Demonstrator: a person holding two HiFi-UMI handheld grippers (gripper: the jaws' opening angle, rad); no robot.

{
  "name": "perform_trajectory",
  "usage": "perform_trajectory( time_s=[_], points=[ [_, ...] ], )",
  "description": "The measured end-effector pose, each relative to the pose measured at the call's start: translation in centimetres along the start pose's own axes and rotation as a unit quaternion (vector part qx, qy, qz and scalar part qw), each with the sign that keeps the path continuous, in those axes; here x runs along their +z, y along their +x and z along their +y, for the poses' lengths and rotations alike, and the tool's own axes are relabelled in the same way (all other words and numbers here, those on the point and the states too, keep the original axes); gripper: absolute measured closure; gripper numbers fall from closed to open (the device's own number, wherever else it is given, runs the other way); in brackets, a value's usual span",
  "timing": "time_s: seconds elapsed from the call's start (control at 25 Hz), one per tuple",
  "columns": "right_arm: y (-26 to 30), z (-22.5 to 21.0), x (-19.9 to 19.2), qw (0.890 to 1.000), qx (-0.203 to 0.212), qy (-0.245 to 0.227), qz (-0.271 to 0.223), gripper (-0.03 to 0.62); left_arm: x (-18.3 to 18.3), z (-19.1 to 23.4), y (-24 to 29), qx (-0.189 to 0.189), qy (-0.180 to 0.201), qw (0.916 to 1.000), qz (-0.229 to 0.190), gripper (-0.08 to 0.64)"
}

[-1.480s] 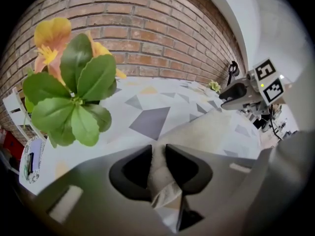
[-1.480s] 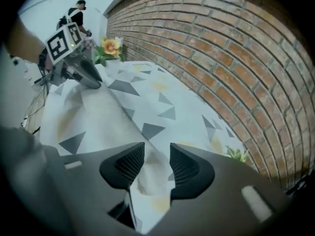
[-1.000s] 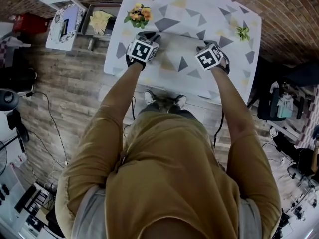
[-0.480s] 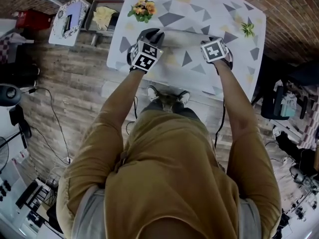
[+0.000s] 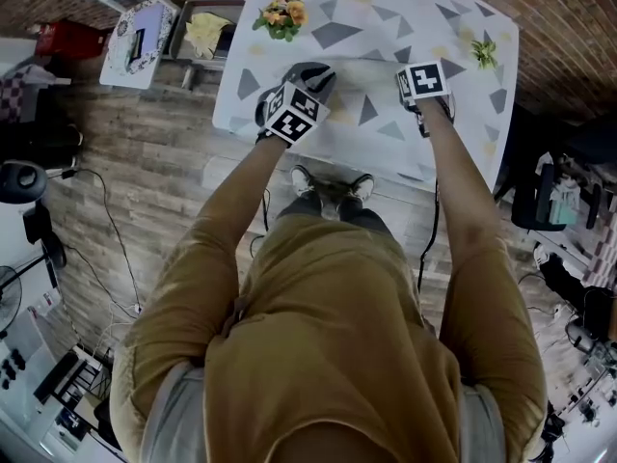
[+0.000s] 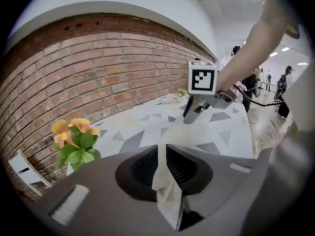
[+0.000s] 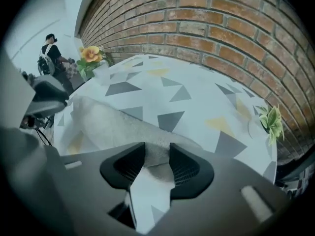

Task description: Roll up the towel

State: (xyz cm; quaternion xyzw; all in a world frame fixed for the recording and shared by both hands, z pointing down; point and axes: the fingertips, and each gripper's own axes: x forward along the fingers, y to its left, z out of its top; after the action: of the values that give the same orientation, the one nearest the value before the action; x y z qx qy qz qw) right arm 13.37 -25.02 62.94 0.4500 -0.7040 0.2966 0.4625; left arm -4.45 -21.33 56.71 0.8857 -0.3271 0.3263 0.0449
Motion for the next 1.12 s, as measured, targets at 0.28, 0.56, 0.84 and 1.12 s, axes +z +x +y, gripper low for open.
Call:
perform_trajectory(
  time_s=[0.28, 0.56, 0.84, 1.12],
  points=[
    [0.0, 0.0, 0.0, 1.0, 0.008, 0.02, 0.008, 0.433, -2.4, -0.2, 4.2, -0.047, 0.017, 0.996, 0.074, 0.446],
    [-0.1, 0.2, -0.3, 1.0, 0.009, 0.004, 0.006, 0.433, -4.1, 0.4, 5.1, -0.061, 0.036, 0.9909, 0.115, 0.446],
    [0.4, 0.1, -0.2, 0.999, 0.028, -0.017, 0.028, 0.433, -4.1, 0.8, 5.8, -0.068, 0.022, 0.9901, 0.121, 0.446],
    [0.5, 0.3, -0.2, 0.999, 0.035, -0.026, 0.032, 0.433, -4.1, 0.8, 5.7, -0.07, 0.003, 0.9892, 0.129, 0.446]
  ],
)
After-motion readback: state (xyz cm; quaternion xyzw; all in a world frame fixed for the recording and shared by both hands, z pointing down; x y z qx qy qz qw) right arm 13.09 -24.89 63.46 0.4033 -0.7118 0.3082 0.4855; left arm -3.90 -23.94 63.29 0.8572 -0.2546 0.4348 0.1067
